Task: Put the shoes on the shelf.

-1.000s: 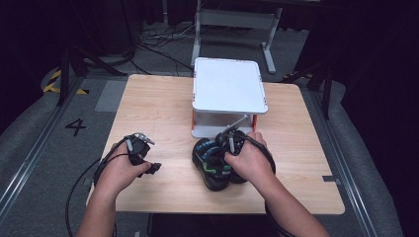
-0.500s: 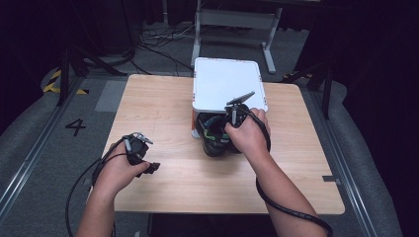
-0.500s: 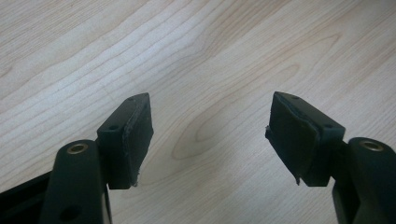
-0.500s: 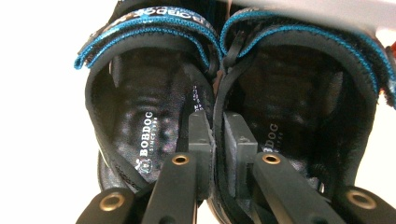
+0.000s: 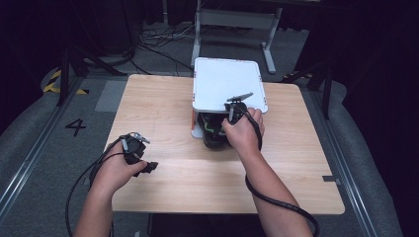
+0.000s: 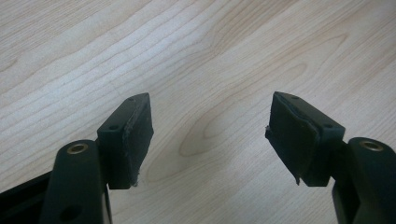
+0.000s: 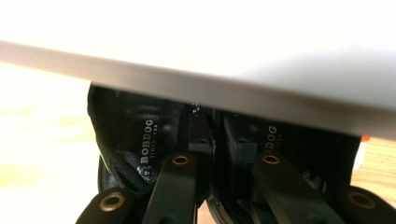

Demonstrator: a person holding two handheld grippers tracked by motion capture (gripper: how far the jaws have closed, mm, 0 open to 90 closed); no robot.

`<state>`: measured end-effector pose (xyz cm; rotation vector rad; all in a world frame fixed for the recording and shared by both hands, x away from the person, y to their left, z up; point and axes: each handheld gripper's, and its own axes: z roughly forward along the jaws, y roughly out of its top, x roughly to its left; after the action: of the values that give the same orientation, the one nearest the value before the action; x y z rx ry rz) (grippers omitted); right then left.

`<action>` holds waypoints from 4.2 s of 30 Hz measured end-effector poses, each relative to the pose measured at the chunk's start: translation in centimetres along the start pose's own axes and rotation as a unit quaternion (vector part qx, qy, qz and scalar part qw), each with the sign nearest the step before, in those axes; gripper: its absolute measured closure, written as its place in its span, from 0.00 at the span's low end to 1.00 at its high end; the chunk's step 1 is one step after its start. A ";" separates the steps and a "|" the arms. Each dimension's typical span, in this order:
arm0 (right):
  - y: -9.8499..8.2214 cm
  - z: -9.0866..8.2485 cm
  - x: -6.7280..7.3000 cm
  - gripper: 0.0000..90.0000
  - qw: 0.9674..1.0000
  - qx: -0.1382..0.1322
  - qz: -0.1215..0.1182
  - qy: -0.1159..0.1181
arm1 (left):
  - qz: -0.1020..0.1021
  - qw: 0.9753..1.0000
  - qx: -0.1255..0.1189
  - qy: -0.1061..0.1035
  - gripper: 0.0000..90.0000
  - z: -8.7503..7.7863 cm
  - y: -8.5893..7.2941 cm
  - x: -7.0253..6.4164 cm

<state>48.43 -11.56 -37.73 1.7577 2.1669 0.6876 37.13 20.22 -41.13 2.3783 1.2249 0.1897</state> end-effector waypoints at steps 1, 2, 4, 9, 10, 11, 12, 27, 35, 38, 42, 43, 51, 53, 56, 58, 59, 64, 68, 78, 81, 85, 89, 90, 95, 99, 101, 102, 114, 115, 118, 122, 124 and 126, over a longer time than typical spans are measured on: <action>0.0 0.2 0.0 0.93 1.000 -0.005 0.002 -0.001 | 0.000 1.000 0.001 -0.001 0.35 0.0 0.0 0.0; 0.0 0.3 0.0 0.93 1.000 -0.009 0.005 -0.003 | 0.000 1.000 0.001 -0.001 0.35 0.1 0.0 0.0; 0.0 0.6 0.0 0.93 1.000 -0.014 0.010 -0.009 | 0.001 1.000 0.000 -0.002 0.35 0.1 0.0 0.0; 0.1 0.9 0.3 0.93 0.999 -0.025 0.014 -0.024 | 0.002 1.000 0.004 -0.004 0.35 0.3 0.0 -0.1; 0.1 1.2 0.2 0.93 0.999 -0.035 0.022 -0.029 | 0.002 1.000 0.004 -0.005 0.35 0.3 0.0 0.0; 0.1 1.2 0.2 0.93 0.999 -0.035 0.022 -0.029 | 0.002 1.000 0.004 -0.005 0.35 0.3 0.0 0.0; 0.1 1.3 0.2 0.93 0.999 -0.037 0.024 -0.032 | 0.001 1.000 0.004 -0.005 0.35 0.3 0.0 0.0; -0.7 2.3 0.2 0.57 0.995 -0.098 0.003 0.009 | 0.007 1.000 0.005 -0.005 0.35 0.4 0.2 -0.4; -1.7 -0.8 -0.7 0.32 0.988 -0.133 -0.072 0.019 | 0.007 1.000 0.006 -0.012 0.33 0.6 0.4 -0.9; -2.1 -2.3 -1.2 0.34 0.988 -0.118 -0.093 0.023 | 0.010 1.000 0.005 -0.017 0.31 0.7 0.6 -1.1; -2.8 -3.6 -2.4 0.44 0.985 -0.111 -0.116 0.058 | 0.015 0.999 0.004 -0.030 0.29 1.0 1.2 -2.0; -2.8 -3.6 -2.4 0.44 0.985 -0.111 -0.116 0.058 | 0.015 0.999 0.004 -0.030 0.29 1.0 1.2 -2.0; -4.9 -6.3 -5.4 0.32 0.983 -0.124 -0.115 0.077 | 0.062 0.997 0.002 -0.053 0.35 1.9 2.9 -3.5; -5.6 -7.0 -6.0 0.34 0.982 -0.122 -0.131 0.069 | 0.068 0.997 -0.007 -0.045 0.39 2.4 3.4 -4.0; -6.7 -7.3 -6.8 0.28 0.975 -0.124 -0.163 0.086 | 0.073 0.996 -0.017 -0.040 0.37 2.8 4.0 -4.8; -7.6 -7.3 -7.3 0.26 0.971 -0.120 -0.178 0.108 | 0.071 0.996 -0.025 -0.043 0.37 3.1 4.4 -5.5; -8.0 -7.2 -7.5 0.26 0.969 -0.113 -0.189 0.111 | 0.062 0.997 -0.031 -0.043 0.37 3.1 4.6 -5.8; -9.7 -6.5 -7.9 0.55 0.964 -0.112 -0.217 0.108 | 0.048 0.995 -0.068 -0.050 0.48 3.4 5.6 -7.0; -10.4 -5.5 -8.4 0.64 0.966 -0.110 -0.200 0.120 | 0.054 0.994 -0.075 -0.052 0.56 4.2 6.4 -7.8; -11.4 -1.5 -8.4 0.89 0.966 -0.119 -0.193 0.121 | 0.029 0.993 -0.105 -0.041 0.79 7.3 8.7 -9.7; -11.3 -0.4 -8.3 0.90 0.967 -0.123 -0.185 0.128 | 0.036 0.993 -0.102 -0.037 0.84 8.2 9.6 -10.3; -11.1 0.5 -8.1 0.92 0.966 -0.123 -0.180 0.138 | 0.035 0.993 -0.106 -0.039 0.84 9.4 10.4 -10.4; -10.9 1.5 -7.8 0.95 0.966 -0.123 -0.175 0.145 | 0.026 0.993 -0.112 -0.040 0.82 10.5 10.7 -10.2; -10.8 1.8 -7.9 0.95 0.967 -0.122 -0.171 0.146 | 0.023 0.993 -0.109 -0.036 0.82 10.6 10.8 -10.1; -10.5 2.8 -8.1 0.98 0.966 -0.141 -0.164 0.141 | 0.037 0.992 -0.121 -0.004 0.87 11.2 11.2 -9.9; -9.5 3.8 -7.8 0.96 0.964 -0.159 -0.179 0.112 | 0.036 0.991 -0.127 0.015 0.86 12.1 12.6 -9.5; -9.2 4.0 -7.8 0.96 0.965 -0.159 -0.178 0.110 | 0.036 0.991 -0.125 0.019 0.85 12.3 12.9 -9.4; -8.5 4.4 -8.0 0.96 0.965 -0.162 -0.174 0.110 | 0.036 0.991 -0.124 0.026 0.84 12.7 13.4 -9.1; -6.4 6.1 -9.1 0.94 0.963 -0.181 -0.174 0.096 | 0.048 0.987 -0.143 0.048 0.82 14.5 15.5 -7.6; -6.3 6.2 -9.1 0.94 0.963 -0.183 -0.172 0.097 | 0.044 0.987 -0.147 0.048 0.82 14.7 15.6 -7.5; -6.0 6.5 -9.2 0.94 0.962 -0.186 -0.176 0.092 | 0.030 0.986 -0.154 0.049 0.82 14.8 15.7 -7.4; -5.7 6.9 -9.4 0.93 0.962 -0.187 -0.173 0.095 | 0.021 0.986 -0.158 0.041 0.82 15.1 16.0 -7.0; -5.6 6.9 -9.3 0.90 0.962 -0.187 -0.173 0.096 | 0.011 0.986 -0.160 0.036 0.82 15.3 16.2 -6.8; -5.6 6.9 -9.3 0.84 0.962 -0.186 -0.174 0.101 | 0.011 0.986 -0.165 0.020 0.79 15.1 16.2 -6.8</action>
<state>49.16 -20.08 -47.30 1.1252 2.2114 1.1276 49.93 1.67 -46.59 2.1099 1.0888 0.4152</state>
